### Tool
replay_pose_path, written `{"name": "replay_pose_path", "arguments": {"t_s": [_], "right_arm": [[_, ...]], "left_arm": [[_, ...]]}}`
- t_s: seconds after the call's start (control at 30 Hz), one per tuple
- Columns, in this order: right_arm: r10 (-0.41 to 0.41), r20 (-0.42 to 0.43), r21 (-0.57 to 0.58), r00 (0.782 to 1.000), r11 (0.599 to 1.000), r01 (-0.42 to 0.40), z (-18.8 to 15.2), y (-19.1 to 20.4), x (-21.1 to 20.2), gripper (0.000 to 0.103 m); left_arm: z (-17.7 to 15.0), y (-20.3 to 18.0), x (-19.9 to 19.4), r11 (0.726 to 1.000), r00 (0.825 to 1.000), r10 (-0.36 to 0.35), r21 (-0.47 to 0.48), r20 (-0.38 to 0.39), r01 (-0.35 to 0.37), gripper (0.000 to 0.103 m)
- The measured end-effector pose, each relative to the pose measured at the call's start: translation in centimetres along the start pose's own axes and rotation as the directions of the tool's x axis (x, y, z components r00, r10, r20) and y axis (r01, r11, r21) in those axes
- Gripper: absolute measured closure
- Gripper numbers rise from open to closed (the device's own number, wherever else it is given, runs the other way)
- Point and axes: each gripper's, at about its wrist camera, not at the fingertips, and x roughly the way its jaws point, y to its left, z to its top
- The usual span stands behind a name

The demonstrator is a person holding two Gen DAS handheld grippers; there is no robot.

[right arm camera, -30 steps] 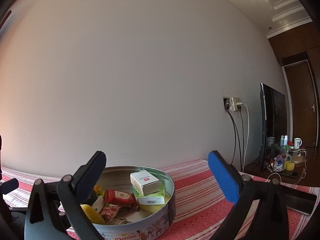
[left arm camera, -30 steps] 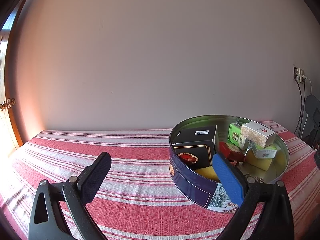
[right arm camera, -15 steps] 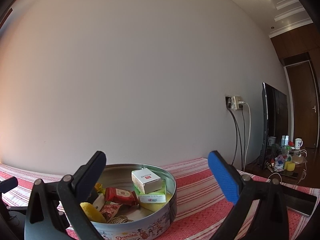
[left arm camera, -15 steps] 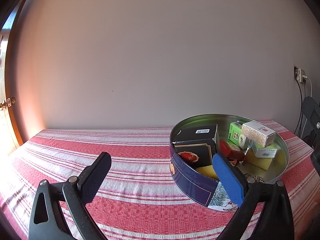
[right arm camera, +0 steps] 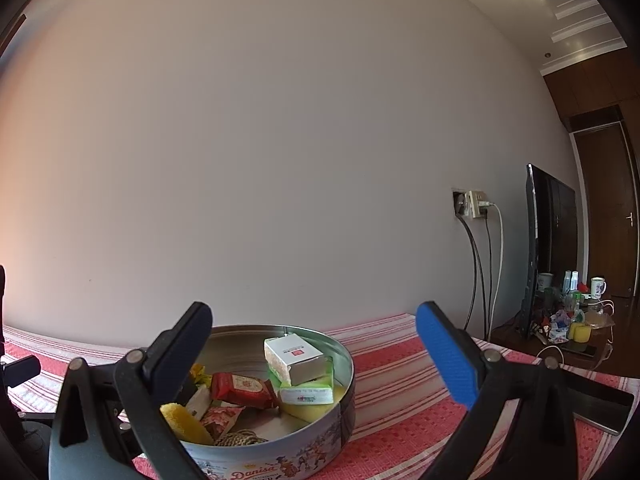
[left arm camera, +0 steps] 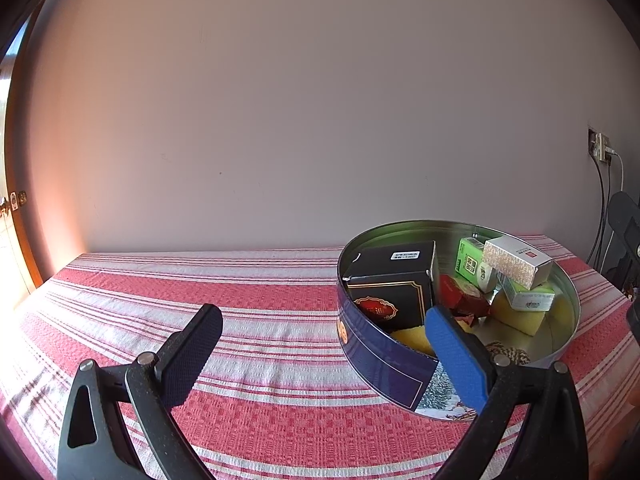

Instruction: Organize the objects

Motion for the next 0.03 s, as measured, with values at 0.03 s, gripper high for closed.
{"name": "replay_pose_path", "arguments": {"t_s": [0.03], "right_arm": [[-0.002,-0.004,0.002,1.000,1.000,0.002,0.00,-0.01,0.06,0.000]], "left_arm": [[0.00,0.04,0.02,1.000,1.000,0.002,-0.001,-0.003,-0.002,0.001]]}}
